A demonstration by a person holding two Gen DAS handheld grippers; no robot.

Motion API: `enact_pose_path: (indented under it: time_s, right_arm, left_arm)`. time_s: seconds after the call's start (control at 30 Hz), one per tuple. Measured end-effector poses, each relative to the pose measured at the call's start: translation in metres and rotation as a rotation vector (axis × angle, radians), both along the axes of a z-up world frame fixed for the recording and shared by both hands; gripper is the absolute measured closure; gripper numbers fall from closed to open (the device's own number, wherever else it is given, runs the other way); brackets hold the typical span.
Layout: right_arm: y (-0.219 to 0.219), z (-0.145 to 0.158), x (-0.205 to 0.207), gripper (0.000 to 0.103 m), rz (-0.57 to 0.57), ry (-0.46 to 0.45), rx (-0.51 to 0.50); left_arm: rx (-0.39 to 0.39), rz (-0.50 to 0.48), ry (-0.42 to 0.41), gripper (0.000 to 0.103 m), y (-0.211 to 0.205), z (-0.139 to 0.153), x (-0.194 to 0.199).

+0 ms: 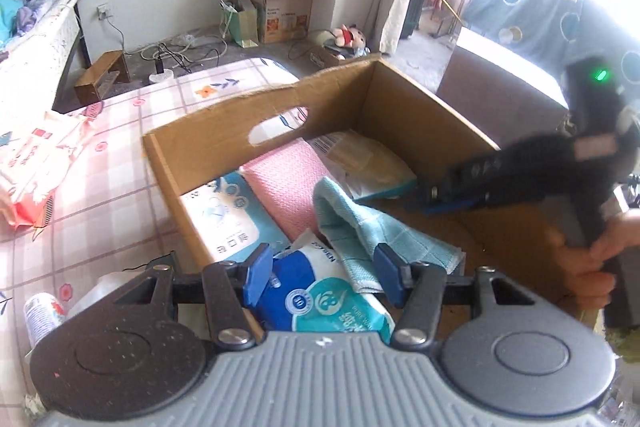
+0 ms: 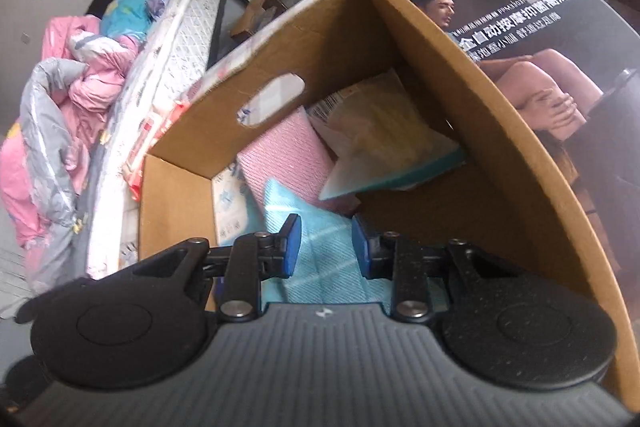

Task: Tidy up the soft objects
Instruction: 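Carry the teal towel into the cardboard box and open the right gripper, then withdraw the right gripper and move it toward the pink-white plush toy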

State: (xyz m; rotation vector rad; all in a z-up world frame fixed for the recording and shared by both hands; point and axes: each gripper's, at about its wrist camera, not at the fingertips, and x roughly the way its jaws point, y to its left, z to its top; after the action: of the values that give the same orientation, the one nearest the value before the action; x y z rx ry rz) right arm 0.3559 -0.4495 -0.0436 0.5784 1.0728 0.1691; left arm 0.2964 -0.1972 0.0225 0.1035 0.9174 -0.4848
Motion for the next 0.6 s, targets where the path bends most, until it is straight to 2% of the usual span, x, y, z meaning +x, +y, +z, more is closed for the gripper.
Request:
enact_pose_path:
  time_s: [0.13,0.23,0.3,0.37,0.6]
  right_arm:
    - [0.009,-0.029,-0.003,0.078,0.002,0.083,-0.109]
    - [0.010,-0.049,-0.011,0.079,-0.023,0.128,-0.102]
    - [0.013,-0.047,-0.013,0.079,-0.033,0.125,-0.100]
    - [0.015,-0.049,-0.014,0.079,-0.042,0.146,-0.056]
    - [0.024,-0.044,-0.025,0.077,-0.067,0.136,-0.035]
  left_arm:
    - [-0.024,0.040,-0.025,0.042,0.030,0.012,-0.018]
    - [-0.043,0.080,-0.041,0.035,0.053,0.019,-0.033]
    - [-0.053,0.119,-0.059,0.034,0.071,0.022,-0.041]
    - [-0.060,0.154,-0.080,0.033,0.087,0.026,-0.051]
    - [-0.069,0.237,-0.105,0.031,0.132,0.033,-0.075]
